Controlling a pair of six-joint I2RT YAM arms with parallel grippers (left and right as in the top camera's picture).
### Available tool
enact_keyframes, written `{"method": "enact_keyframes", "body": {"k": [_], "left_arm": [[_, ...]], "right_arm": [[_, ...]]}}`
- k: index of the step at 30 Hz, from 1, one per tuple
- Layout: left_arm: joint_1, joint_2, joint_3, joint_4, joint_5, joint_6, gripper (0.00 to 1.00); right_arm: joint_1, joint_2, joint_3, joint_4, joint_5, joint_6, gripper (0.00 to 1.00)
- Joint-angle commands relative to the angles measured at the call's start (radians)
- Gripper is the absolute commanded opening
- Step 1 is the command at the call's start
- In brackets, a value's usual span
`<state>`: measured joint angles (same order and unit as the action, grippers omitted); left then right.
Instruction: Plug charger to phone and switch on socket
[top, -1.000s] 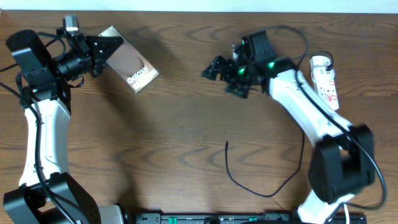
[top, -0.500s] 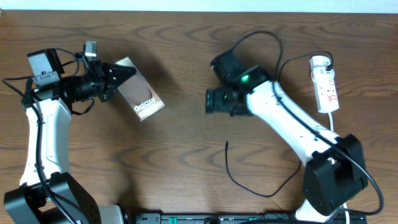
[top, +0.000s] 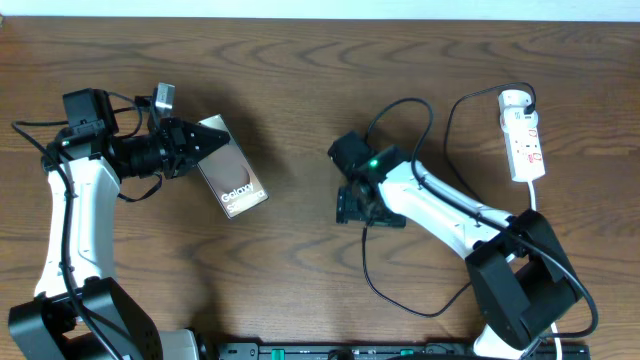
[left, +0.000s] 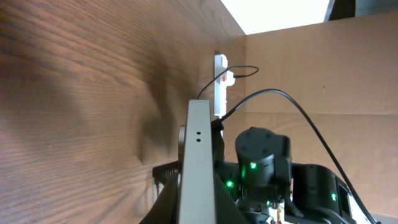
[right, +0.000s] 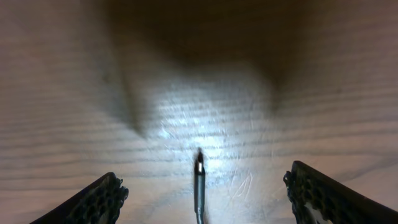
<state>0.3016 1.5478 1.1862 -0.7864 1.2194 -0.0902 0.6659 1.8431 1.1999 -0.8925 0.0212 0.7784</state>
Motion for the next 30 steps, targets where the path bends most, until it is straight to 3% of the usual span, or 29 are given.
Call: {"method": "enact_keyframes", "body": {"k": [1, 8, 14, 17, 30], "left_arm": [[0.000, -0.004, 0.009, -0.007, 0.016, 0.053, 0.07], [0.000, -0.004, 0.009, -0.019, -0.021, 0.057, 0.07], [0.000, -0.004, 0.009, -0.040, -0.043, 0.057, 0.07], [0.000, -0.004, 0.009, -0.043, -0.043, 0.057, 0.07], [0.000, -0.004, 0.009, -0.043, -0.043, 0.057, 0.07]], "right_arm": [[0.037, 0.003, -0.036, 0.011, 0.001, 0.060, 0.83], [0.076, 0.003, -0.080, 0.021, -0.024, 0.090, 0.79], [0.097, 0.003, -0.084, 0.018, -0.034, 0.090, 0.68], [0.106, 0.003, -0.084, 0.017, -0.023, 0.107, 0.56], [0.106, 0.005, -0.103, 0.029, -0.005, 0.134, 0.54]]}}
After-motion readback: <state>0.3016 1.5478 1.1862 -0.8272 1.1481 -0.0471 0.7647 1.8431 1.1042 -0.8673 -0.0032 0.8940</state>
